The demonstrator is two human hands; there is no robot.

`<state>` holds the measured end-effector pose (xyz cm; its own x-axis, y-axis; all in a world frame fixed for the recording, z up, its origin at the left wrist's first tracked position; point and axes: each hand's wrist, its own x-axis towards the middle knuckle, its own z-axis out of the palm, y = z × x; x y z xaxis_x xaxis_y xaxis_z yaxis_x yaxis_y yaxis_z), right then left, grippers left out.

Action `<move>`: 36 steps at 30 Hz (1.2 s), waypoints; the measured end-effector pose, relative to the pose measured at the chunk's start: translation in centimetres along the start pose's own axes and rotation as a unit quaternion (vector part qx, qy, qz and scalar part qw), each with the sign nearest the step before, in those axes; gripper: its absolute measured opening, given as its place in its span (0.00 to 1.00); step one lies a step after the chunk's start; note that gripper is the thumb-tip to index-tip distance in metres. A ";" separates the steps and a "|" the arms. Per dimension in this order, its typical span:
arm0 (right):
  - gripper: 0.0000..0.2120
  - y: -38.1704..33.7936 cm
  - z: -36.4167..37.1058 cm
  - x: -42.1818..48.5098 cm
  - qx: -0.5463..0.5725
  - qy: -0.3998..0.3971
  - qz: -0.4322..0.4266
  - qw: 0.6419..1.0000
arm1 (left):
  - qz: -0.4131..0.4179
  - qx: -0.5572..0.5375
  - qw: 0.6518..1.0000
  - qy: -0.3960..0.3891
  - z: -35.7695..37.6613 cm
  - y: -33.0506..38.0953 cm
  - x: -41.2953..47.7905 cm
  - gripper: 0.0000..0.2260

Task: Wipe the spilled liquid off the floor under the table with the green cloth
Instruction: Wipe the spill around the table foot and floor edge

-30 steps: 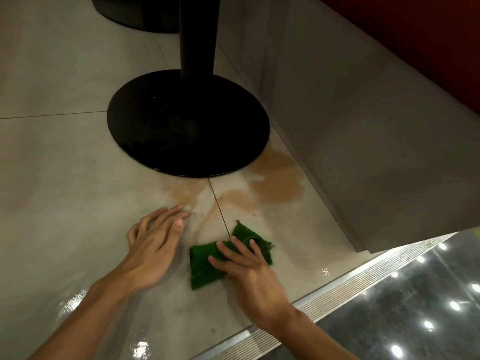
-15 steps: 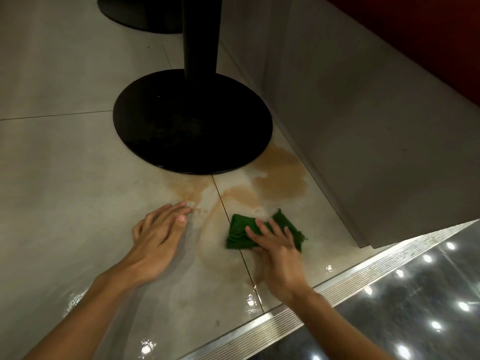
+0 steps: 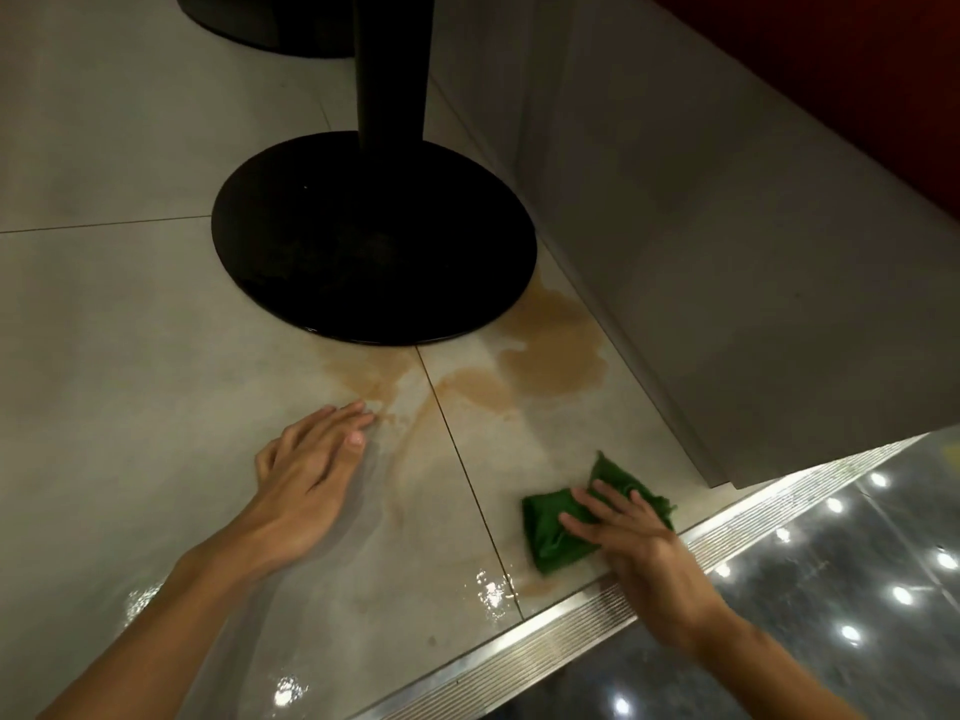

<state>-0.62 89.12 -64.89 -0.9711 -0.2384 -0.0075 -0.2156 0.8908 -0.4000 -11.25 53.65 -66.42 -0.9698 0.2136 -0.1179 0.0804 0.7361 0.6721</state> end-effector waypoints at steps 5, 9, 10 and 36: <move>0.20 0.6 -1.0 2.0 -0.023 0.081 0.146 0.986 | 0.002 -0.003 1.000 0.007 0.0 -0.1 0.1 0.30; 0.19 -3.7 1.2 2.1 -0.053 0.170 0.245 0.953 | 0.003 0.013 1.000 0.011 0.2 0.0 -0.1 0.30; 0.21 -5.3 1.8 1.9 -0.060 0.178 0.245 0.951 | 0.004 0.017 1.000 0.011 0.3 0.1 -0.1 0.30; 0.12 -12.6 -0.5 16.2 0.167 0.135 0.057 0.975 | -0.061 0.016 0.993 0.096 -1.9 -2.9 -2.0 0.30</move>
<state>-13.64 74.21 -59.45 -0.9881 0.0060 0.1535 -0.1023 0.7197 -0.6867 -9.98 49.85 -66.75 -0.9986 -0.0021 -0.0526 -0.0352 0.7690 0.6383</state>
